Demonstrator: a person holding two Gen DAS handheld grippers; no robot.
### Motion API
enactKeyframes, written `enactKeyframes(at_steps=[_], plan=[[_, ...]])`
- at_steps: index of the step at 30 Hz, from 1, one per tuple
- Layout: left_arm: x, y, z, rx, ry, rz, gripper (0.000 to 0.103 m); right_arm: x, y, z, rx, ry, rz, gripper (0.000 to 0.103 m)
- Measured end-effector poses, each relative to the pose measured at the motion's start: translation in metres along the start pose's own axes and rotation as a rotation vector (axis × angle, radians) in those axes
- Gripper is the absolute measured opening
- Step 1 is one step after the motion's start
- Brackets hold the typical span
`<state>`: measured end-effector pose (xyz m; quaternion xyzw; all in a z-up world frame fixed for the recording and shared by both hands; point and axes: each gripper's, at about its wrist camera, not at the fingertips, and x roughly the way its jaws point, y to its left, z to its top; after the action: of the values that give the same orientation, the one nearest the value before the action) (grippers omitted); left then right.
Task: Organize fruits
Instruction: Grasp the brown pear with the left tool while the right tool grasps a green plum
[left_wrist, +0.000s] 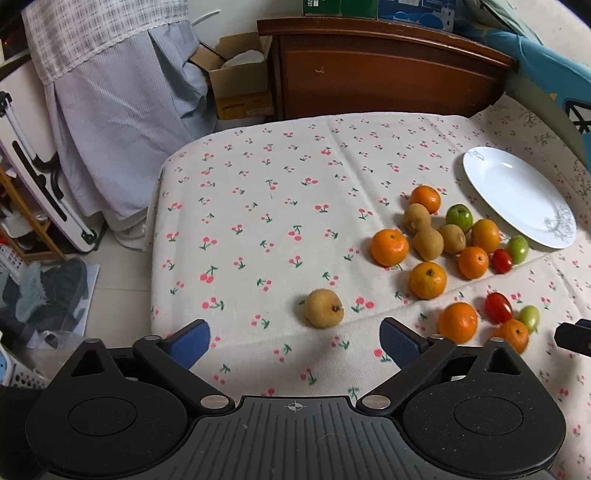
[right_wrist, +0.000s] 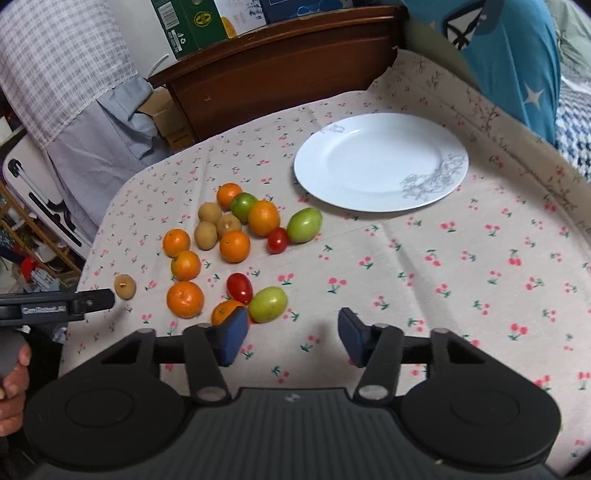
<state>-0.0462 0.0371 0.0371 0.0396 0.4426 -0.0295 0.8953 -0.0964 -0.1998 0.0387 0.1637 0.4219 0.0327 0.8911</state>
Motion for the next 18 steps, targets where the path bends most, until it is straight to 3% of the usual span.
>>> enactKeyframes(at_steps=[4,9,14,18], plan=[[0.008,0.0,0.002,-0.017,-0.002,-0.017,0.087,0.006,-0.002,0.0,0.03,-0.006,0.03,0.041],[0.02,0.001,0.003,-0.048,0.01,-0.039,0.068,0.016,0.0,0.002,0.048,-0.01,0.058,0.035],[0.028,0.0,0.003,-0.065,0.019,-0.042,0.065,0.027,0.001,0.001,0.065,0.005,0.058,0.033],[0.033,-0.002,0.002,-0.067,0.029,-0.055,0.054,0.033,-0.001,0.0,0.088,0.015,0.073,0.028]])
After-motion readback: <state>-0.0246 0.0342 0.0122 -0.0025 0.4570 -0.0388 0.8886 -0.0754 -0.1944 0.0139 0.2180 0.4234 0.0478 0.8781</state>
